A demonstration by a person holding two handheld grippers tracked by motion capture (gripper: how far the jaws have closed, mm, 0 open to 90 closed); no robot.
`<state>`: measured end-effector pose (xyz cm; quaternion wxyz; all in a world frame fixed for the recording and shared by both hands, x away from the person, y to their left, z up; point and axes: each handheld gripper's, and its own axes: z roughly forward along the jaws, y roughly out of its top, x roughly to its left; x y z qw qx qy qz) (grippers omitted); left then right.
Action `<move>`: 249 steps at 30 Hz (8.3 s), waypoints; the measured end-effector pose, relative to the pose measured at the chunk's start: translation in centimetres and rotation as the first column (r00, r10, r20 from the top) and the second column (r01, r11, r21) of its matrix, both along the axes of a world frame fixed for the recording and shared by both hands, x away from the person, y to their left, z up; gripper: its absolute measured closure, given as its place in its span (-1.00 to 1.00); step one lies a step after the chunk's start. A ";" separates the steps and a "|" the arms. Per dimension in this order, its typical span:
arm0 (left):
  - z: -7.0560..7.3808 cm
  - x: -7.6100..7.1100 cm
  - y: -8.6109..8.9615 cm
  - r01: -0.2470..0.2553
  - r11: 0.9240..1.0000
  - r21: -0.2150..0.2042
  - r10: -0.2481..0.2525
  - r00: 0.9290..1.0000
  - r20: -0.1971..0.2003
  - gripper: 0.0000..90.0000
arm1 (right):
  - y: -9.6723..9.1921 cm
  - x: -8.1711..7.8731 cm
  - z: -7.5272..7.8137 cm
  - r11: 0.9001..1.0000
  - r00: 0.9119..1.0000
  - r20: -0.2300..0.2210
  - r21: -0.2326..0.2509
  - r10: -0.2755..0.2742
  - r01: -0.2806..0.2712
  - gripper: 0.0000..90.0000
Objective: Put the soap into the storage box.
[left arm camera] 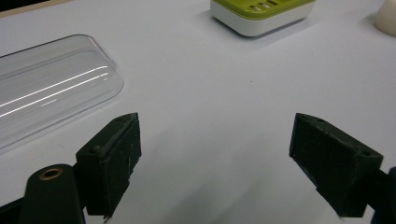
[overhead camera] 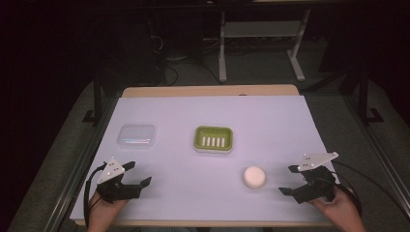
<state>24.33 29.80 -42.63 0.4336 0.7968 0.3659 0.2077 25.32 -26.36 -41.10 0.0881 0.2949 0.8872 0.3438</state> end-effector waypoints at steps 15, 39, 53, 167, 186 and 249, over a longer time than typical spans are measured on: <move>0.2 -0.3 -0.1 0.005 1.000 0.001 -0.005 1.000 0.010 -0.64 | 2.3 1.2 1.2 0.998 0.998 -0.023 -0.023 0.053 -0.054 -0.67; 0.2 -0.2 -0.1 0.011 1.000 0.003 -0.011 1.000 0.012 -0.64 | 5.9 3.0 1.3 0.986 0.990 -0.072 -0.105 0.125 -0.132 -0.69; 0.1 -0.2 -0.3 0.017 1.000 0.002 -0.017 1.000 0.008 -0.65 | 8.6 4.5 0.2 0.965 0.977 -0.138 -0.182 0.164 -0.188 -0.69; 0.0 0.0 0.0 0.016 1.000 -0.005 -0.016 1.000 0.012 -0.65 | 14.6 11.6 4.5 0.949 0.964 -0.135 -0.190 0.230 -0.253 -0.46; 0.1 0.0 0.2 0.018 1.000 -0.008 -0.018 1.000 0.007 -0.65 | 16.3 13.1 4.8 0.947 0.961 -0.145 -0.189 0.236 -0.261 -0.46; 0.1 0.2 0.7 0.017 1.000 -0.014 -0.016 1.000 0.007 -0.65 | 21.0 19.0 3.9 0.938 0.959 -0.198 -0.240 0.203 -0.248 -0.46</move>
